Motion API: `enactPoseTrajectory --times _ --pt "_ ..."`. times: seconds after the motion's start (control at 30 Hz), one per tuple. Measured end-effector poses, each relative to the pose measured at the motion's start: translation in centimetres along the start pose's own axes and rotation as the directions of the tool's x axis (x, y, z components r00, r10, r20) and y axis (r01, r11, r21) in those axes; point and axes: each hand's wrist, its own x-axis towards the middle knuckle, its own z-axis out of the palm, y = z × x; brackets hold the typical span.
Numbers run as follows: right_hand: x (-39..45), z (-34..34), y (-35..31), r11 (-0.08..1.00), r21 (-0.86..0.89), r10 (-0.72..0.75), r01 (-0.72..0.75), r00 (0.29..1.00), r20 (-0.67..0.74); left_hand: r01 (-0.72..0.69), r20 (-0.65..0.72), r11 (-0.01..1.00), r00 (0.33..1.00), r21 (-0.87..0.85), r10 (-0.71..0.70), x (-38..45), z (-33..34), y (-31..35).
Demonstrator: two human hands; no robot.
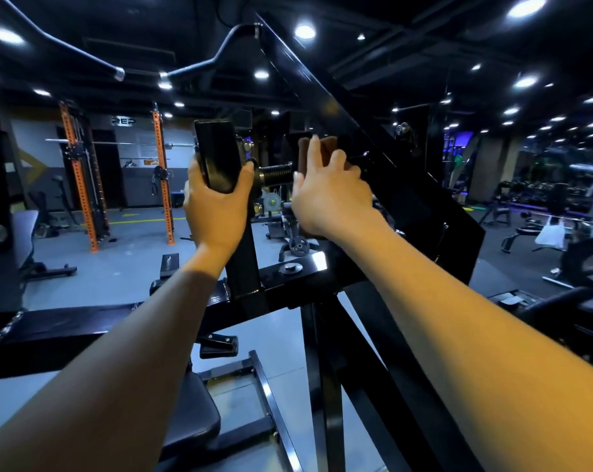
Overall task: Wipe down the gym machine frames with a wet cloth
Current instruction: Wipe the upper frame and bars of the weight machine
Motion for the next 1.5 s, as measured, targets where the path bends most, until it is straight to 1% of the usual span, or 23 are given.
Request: enactPoseTrajectory --times 0.1,0.2,0.27,0.4,0.5,0.57,0.67,0.77,0.87,0.97,1.03,1.17,1.27,1.43,1.5 --pt "-5.2 -0.3 2.3 0.999 -0.050 -0.018 0.018 1.000 0.005 0.019 0.000 1.000 1.000 0.004 -0.019 -0.2 0.0 0.1" --pt "-6.8 0.0 2.6 0.996 -0.090 0.007 -0.007 1.000 0.006 0.034 0.000 0.999 0.999 0.008 -0.034 -0.3 0.1 0.0" --pt "-5.3 -0.1 2.1 0.998 -0.063 0.025 -0.025 1.000 0.002 0.040 0.000 0.999 0.999 -0.003 -0.040 -0.3 0.1 -0.1" --pt "0.6 -0.6 -0.1 0.996 0.082 0.036 -0.037 0.999 0.013 0.008 -0.019 1.000 1.000 0.005 -0.008 -0.4 0.1 0.0" --pt "1.9 -0.5 -1.1 0.994 0.103 0.046 -0.046 0.999 0.006 0.012 -0.015 1.000 1.000 0.016 -0.012 -0.5 -0.2 0.3" --pt "-0.1 -0.5 -0.1 0.995 0.093 0.021 -0.022 1.000 0.004 0.013 0.002 1.000 1.000 -0.001 -0.013 -0.6 -0.3 0.6" --pt "-5.5 -0.4 2.4 0.999 0.049 0.010 -0.009 1.000 -0.003 0.021 0.017 1.000 1.000 -0.001 -0.021 -0.9 -0.6 1.2" --pt "-10.9 -0.5 4.4 0.999 -0.040 0.001 -0.001 1.000 -0.001 0.035 0.020 0.999 0.999 0.007 -0.035 -0.9 -0.7 1.3" --pt "-13.5 -0.5 5.4 0.994 -0.114 0.004 -0.002 1.000 0.018 0.046 0.016 0.999 0.999 -0.004 -0.046 -0.9 -0.4 1.2" --pt "-11.6 -0.3 4.6 0.994 -0.104 0.007 -0.011 0.999 -0.031 0.047 0.001 0.999 0.999 -0.007 -0.047 -0.9 -0.1 1.1" --pt "-8.2 0.0 3.3 0.999 -0.051 -0.006 0.003 0.998 -0.060 0.045 -0.006 0.999 0.999 -0.007 -0.045 -0.9 0.0 0.9" --pt "-1.7 0.0 0.8 0.997 0.072 0.003 0.000 0.999 -0.042 0.020 -0.007 1.000 1.000 -0.005 -0.020 -0.8 -0.2 0.9" --pt "-2.4 0.1 0.9 0.999 0.025 -0.026 0.027 0.998 -0.048 0.031 0.012 1.000 0.999 0.002 -0.031 -0.9 -0.5 1.2" --pt "-10.5 -0.3 4.2 0.995 -0.092 -0.033 0.029 0.999 -0.043 0.049 0.028 0.998 0.998 -0.026 -0.048 -1.0 -0.6 1.3" --pt "-12.3 -0.3 4.5 0.989 -0.143 -0.029 0.024 0.999 -0.029 0.052 0.020 0.998 0.998 -0.027 -0.051 -1.1 -0.3 1.3"
